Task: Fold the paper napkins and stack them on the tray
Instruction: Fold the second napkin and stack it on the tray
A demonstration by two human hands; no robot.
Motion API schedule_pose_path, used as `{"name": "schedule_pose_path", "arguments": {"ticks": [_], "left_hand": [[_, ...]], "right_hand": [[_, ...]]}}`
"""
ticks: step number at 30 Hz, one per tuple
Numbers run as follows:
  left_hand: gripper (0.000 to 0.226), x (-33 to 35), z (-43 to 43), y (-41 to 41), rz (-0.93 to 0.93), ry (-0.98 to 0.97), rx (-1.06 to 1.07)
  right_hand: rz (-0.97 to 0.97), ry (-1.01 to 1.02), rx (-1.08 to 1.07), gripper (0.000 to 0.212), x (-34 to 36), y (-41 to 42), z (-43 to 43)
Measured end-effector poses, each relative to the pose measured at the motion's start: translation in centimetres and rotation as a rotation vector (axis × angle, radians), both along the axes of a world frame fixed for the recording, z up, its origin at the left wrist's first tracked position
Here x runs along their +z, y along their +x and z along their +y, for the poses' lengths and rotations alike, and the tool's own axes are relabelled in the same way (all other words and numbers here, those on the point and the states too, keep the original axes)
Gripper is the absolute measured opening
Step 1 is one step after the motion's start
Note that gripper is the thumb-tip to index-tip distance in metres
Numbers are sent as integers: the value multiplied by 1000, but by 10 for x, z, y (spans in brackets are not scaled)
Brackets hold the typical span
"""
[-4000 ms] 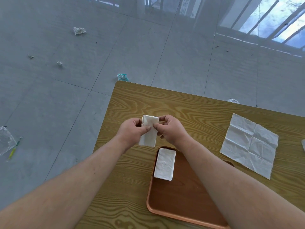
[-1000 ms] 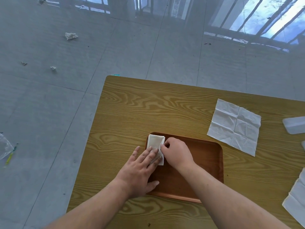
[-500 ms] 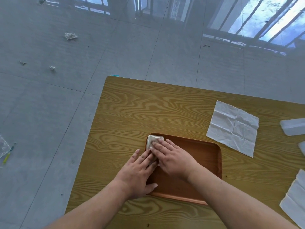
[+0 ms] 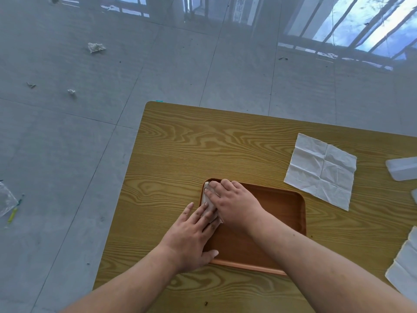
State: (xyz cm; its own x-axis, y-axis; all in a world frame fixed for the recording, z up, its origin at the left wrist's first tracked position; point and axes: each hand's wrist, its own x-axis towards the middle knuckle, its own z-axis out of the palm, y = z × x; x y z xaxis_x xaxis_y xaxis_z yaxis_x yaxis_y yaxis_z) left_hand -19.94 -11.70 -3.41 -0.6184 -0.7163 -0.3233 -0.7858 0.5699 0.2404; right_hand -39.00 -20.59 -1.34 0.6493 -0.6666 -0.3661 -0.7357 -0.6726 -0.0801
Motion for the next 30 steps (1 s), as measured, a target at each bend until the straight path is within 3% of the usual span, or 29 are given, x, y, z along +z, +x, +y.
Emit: {"name": "schedule_pose_path", "arguments": {"ticks": [7, 17, 30], "left_hand": [[83, 0, 3, 1, -10, 25, 16], [88, 3, -4, 0, -62, 68, -34], [86, -1, -2, 2, -60, 51, -48]], "right_hand": [[30, 32, 30, 86, 0, -3, -9], [22, 79, -111, 69, 3, 9, -1], [103, 148, -186, 75, 3, -29, 25]]}}
